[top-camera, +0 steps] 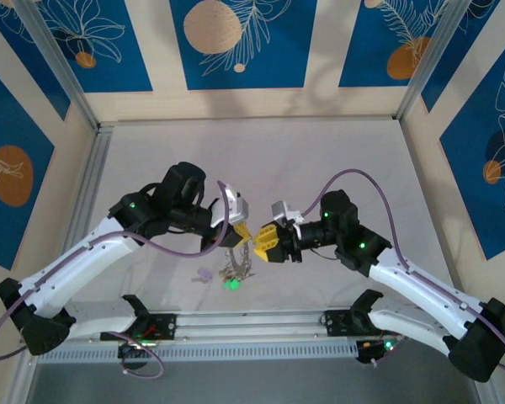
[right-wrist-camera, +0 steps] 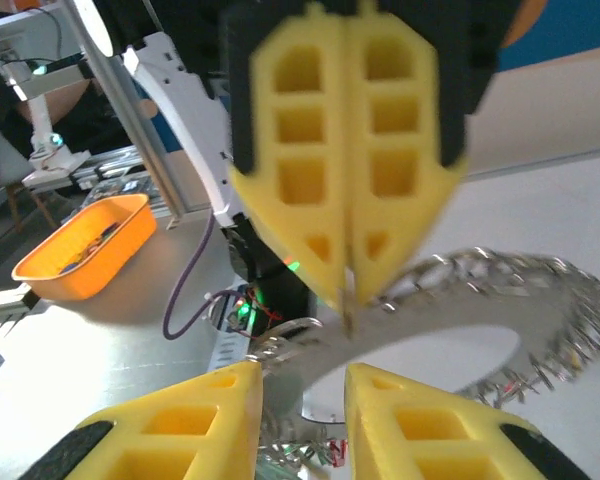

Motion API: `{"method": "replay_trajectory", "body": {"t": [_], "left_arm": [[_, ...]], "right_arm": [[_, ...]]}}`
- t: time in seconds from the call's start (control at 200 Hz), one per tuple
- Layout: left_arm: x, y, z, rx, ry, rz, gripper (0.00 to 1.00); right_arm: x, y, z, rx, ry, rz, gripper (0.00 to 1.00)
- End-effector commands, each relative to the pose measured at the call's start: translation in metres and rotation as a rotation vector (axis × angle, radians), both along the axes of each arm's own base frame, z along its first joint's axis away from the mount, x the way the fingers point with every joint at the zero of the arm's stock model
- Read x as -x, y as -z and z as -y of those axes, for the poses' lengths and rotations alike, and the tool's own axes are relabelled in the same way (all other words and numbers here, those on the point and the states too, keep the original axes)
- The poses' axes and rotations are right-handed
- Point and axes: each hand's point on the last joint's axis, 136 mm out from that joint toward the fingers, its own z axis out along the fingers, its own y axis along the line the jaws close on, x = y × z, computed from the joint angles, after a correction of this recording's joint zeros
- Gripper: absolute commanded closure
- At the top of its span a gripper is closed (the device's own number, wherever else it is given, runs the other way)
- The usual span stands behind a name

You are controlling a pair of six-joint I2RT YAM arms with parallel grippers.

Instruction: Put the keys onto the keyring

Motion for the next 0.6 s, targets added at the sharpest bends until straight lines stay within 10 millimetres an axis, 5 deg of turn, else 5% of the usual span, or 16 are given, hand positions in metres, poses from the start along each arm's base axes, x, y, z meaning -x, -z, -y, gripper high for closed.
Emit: {"method": "replay_trajectory", "body": {"t": [0.0,0.48,0.595], "left_arm": [[0.007,-0.01,0.002,0.005,0.048,0.053,1.0],[0.009,-0.012,0.008,-0.002,0.075,0.067,1.0],[0.01,-0.013,0.009,0.002,0.08,0.066,1.0]], "right_arm": [[0.004,-0.016,-0.001,-0.036,-0.025,0.053,0.69],[-0.016,-0.014,-0.012,-0.02,0.03,0.019,0.71],[-0.017,-0.016,-0.013,-0.024,0.028,0.022,0.83]]}}
